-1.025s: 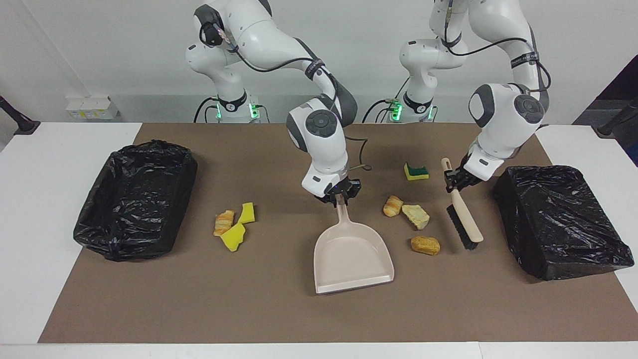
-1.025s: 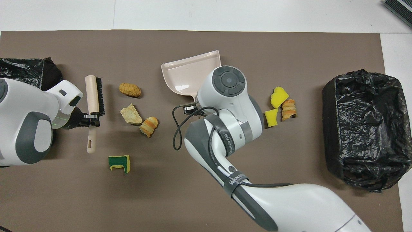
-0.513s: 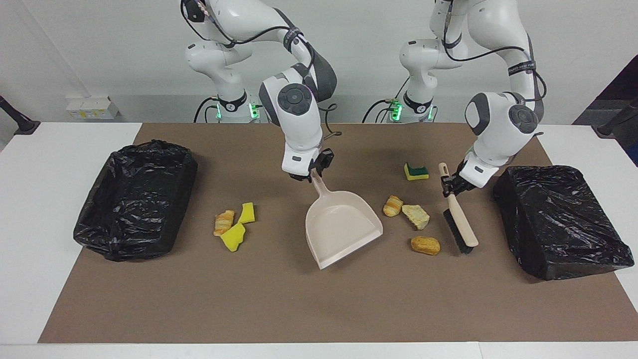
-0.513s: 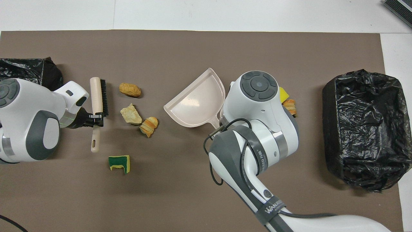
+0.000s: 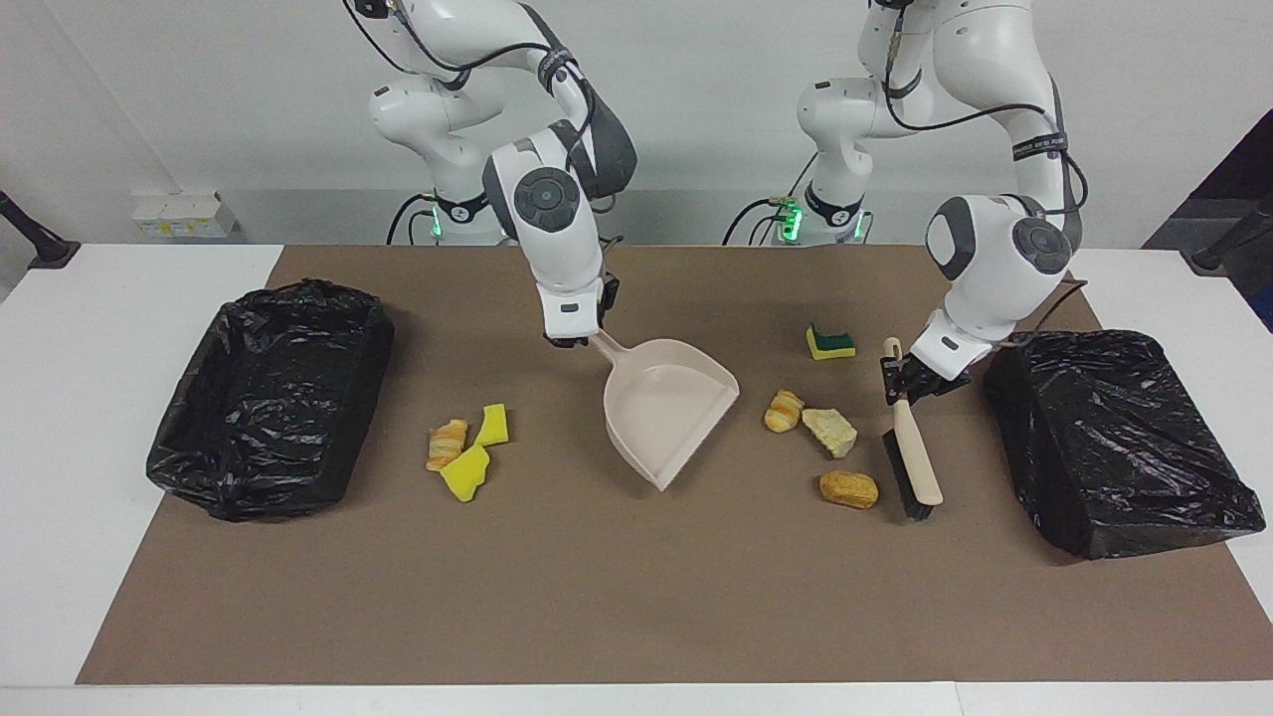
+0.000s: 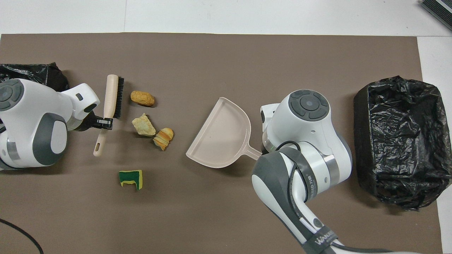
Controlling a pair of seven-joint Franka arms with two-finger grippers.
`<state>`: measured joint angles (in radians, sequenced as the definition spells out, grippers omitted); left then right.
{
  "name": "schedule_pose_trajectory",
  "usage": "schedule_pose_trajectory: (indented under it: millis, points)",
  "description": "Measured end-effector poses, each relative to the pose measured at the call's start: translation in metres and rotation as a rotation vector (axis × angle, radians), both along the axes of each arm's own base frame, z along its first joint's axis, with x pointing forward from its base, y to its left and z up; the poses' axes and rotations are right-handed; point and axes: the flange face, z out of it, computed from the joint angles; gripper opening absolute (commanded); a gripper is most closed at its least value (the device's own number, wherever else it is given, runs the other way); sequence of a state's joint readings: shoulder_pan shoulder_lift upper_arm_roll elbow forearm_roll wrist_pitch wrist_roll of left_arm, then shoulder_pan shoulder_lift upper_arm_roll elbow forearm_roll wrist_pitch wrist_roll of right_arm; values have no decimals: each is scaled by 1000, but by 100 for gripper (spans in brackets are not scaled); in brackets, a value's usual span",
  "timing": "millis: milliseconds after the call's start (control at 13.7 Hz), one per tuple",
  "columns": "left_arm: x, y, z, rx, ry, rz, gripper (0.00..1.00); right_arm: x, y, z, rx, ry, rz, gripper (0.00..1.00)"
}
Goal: Sweep and dump trash in bin
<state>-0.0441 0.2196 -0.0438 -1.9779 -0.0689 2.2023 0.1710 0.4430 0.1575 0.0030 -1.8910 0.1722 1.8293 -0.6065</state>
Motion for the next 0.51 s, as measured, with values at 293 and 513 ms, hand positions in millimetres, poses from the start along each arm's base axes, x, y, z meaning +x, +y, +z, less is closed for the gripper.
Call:
schedule_pose_trajectory:
  millis: [293,513]
  points:
    - [24,-31,-20,16,16,-132,0,-9,4,-1,19,42,30,0]
    - [14,-42,-20,20,89,-331,0,-14,18,2,64,66,-14,0]
